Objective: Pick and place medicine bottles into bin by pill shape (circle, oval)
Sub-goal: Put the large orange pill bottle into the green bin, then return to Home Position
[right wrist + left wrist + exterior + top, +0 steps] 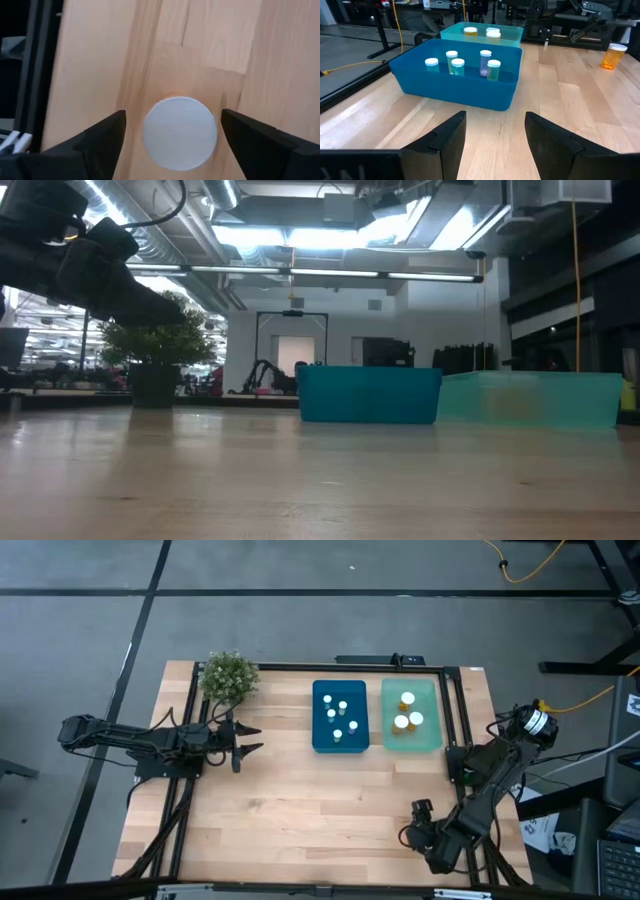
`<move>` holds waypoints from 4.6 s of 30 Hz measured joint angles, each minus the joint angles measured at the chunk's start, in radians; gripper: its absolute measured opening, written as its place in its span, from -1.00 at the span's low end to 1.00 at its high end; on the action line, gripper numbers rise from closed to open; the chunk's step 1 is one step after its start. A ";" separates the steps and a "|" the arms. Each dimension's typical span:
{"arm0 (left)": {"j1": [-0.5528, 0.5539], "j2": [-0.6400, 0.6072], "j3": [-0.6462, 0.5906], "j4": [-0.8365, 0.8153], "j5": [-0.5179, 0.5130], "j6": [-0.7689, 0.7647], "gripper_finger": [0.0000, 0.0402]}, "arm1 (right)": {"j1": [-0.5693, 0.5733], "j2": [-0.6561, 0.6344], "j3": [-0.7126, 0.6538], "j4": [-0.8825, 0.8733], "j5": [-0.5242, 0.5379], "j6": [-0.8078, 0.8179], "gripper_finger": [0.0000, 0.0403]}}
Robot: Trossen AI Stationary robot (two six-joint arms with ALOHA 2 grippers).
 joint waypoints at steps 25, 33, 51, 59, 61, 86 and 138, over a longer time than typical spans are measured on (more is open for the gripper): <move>0.000 0.000 0.000 0.000 0.000 0.000 -0.03 | -0.001 0.000 0.000 -0.008 0.008 0.027 0.18; 0.000 0.000 0.000 0.000 0.000 0.000 -0.03 | -0.001 -0.014 0.000 -0.014 0.060 0.073 0.03; 0.000 0.000 0.000 0.000 0.000 0.000 -0.03 | -0.109 -0.305 0.000 -0.336 0.221 0.241 0.03; 0.000 0.000 0.000 0.000 0.000 0.000 -0.03 | -0.240 -0.402 0.000 -0.480 0.281 0.241 0.04; 0.000 0.000 0.000 0.000 0.000 0.000 -0.03 | -0.268 -0.427 0.000 -0.511 0.303 0.240 0.04; 0.000 0.000 0.000 0.000 0.000 0.000 -0.03 | -0.921 -0.577 -0.183 -0.414 0.272 0.035 0.04; 0.000 0.000 0.000 0.000 0.000 0.000 -0.03 | -1.059 -0.748 -0.253 0.063 0.076 -0.338 0.58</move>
